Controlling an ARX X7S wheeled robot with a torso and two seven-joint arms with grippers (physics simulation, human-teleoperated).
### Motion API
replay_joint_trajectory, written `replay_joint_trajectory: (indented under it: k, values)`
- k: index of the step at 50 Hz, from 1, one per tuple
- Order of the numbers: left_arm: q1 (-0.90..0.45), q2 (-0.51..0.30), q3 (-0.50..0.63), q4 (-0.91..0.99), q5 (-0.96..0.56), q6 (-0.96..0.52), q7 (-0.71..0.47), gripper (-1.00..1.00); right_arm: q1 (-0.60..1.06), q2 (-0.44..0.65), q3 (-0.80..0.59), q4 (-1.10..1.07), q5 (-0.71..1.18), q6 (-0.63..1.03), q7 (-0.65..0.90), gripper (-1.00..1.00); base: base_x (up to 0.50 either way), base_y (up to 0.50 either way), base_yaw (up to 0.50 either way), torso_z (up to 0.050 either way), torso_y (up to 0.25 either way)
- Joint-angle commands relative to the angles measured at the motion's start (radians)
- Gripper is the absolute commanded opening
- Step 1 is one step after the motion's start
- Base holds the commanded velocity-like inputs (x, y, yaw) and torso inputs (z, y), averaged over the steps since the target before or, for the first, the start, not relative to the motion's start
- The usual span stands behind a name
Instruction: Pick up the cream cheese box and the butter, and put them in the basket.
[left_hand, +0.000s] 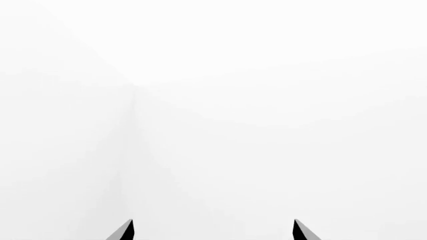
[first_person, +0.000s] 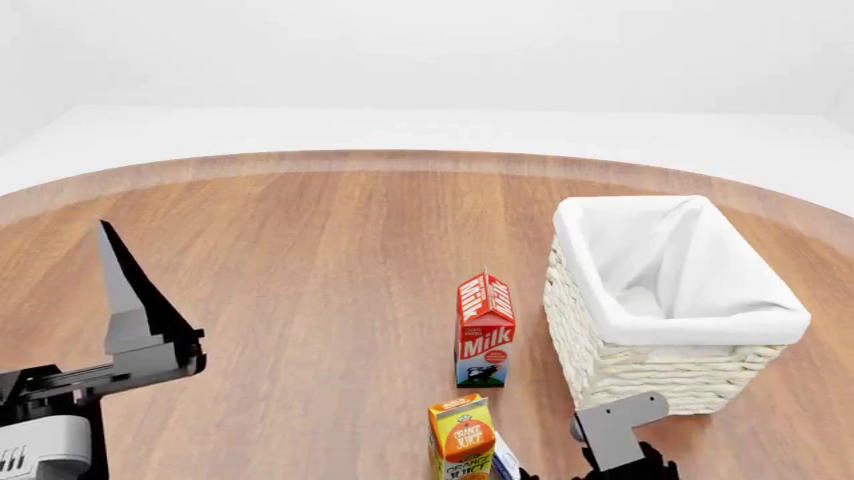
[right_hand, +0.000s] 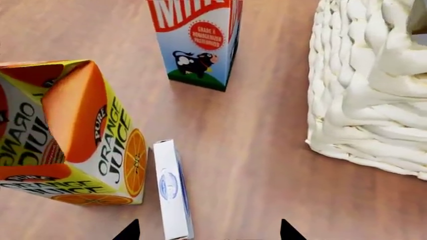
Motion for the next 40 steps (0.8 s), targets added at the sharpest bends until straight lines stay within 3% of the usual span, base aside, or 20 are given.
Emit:
replay_joint_trajectory:
  k: [1, 40]
  values:
    - [0.006, 0.018, -0.018, -0.016, 0.017, 0.024, 0.022, 1.00, 0.003, -0.016, -0.026, 0.009, -0.049, -0.009, -0.046, 1.00, 0.00, 0.00, 0.00, 0.000, 0.000]
    - [0.010, 0.006, -0.016, -0.032, 0.005, 0.038, 0.009, 1.00, 0.091, -0.054, -0.169, 0.123, -0.156, -0.033, -0.075, 1.00, 0.00, 0.00, 0.00, 0.000, 0.000]
